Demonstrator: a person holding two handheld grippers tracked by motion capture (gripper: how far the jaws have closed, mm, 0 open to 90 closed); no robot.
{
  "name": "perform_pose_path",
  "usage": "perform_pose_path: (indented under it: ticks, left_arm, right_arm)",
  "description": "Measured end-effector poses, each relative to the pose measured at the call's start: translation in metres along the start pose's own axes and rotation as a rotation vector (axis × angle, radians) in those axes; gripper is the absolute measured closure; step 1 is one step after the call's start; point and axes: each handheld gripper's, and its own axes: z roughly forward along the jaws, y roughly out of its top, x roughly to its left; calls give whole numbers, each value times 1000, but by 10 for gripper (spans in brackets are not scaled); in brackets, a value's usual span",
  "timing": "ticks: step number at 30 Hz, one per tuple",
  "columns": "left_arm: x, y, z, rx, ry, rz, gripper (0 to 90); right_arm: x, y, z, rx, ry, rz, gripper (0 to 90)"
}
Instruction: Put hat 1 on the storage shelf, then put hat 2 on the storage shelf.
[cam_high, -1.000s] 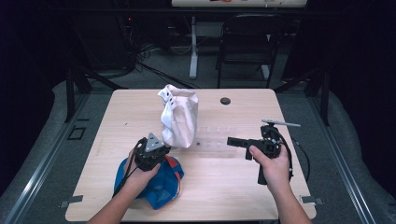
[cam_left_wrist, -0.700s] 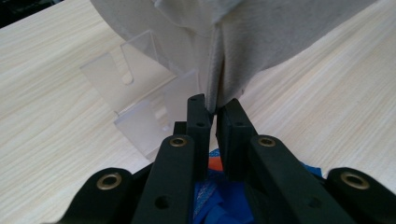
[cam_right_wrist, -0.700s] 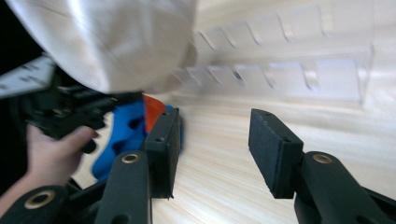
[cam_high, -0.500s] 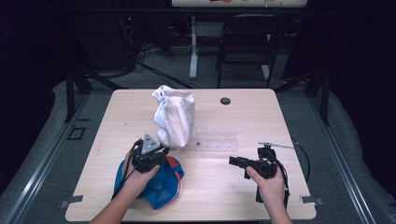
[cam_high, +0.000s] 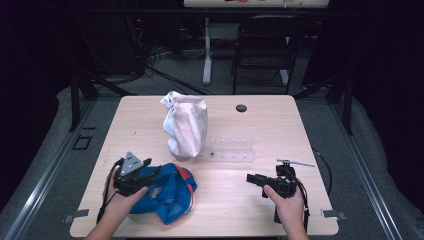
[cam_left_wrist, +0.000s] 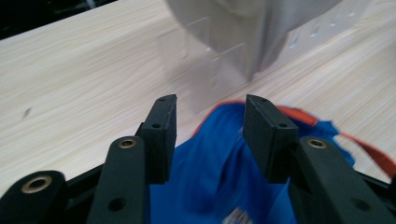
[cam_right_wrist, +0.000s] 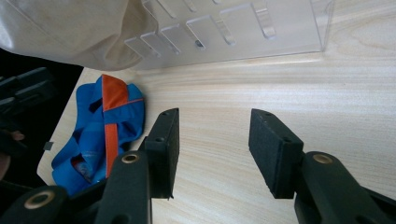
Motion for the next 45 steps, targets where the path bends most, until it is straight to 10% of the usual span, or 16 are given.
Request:
perform_pose_path:
  ticks: [13,45]
  left_arm:
    - [42,-42,-12,35,56,-117,516]
    - [44,-55,1,120,15,-100,437]
  right_arm:
    - [5,-12,19,56,-54,-45,530]
    - [58,-10,61,195,82,-106,532]
